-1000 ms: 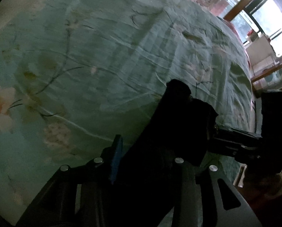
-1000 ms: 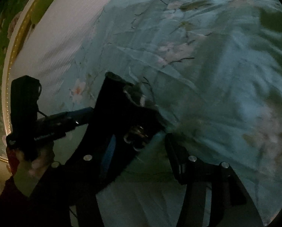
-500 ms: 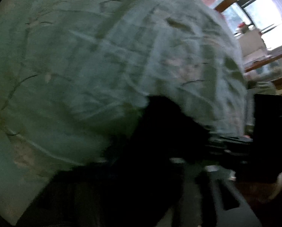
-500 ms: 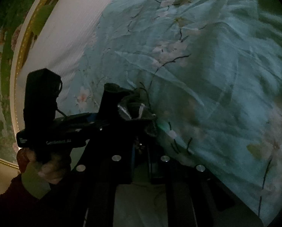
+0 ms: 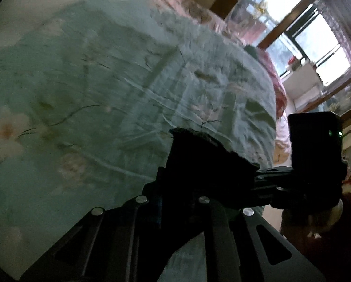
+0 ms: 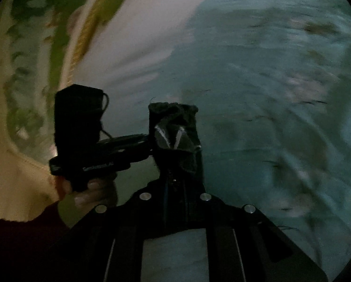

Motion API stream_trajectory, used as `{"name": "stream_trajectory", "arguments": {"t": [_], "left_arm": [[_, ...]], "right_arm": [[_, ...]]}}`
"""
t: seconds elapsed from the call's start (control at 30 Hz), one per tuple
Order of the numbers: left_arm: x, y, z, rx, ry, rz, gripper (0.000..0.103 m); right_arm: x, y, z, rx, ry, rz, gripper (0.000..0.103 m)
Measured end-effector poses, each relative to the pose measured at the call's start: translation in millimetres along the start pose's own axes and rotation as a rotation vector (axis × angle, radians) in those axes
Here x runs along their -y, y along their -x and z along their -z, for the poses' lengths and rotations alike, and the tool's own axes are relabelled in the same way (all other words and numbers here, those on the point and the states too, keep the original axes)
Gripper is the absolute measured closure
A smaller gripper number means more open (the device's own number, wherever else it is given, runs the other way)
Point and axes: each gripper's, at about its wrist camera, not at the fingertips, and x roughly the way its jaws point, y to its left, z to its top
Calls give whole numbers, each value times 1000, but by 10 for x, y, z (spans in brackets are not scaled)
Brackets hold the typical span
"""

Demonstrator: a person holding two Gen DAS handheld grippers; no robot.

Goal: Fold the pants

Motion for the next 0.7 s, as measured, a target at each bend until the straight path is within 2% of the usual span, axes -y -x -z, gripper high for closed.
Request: {"name": "stream_trajectory", "arguments": {"t": [0.13, 0.33, 0.5, 0.7], "left_arm": [[-131, 408, 265, 65, 22, -12, 93], [-398, 878, 704, 127, 89, -62, 93], [-748, 1073, 1164, 157, 204, -89, 97], [-1059, 954, 1654, 137, 306, -129, 97]], "right_arm": [[-278, -235, 80, -75, 34, -111, 92], [-678, -721, 291, -194, 103, -168, 92], [-822, -1085, 516, -290, 133, -175, 92], [-813, -1553, 848, -382, 150, -115, 92]]}}
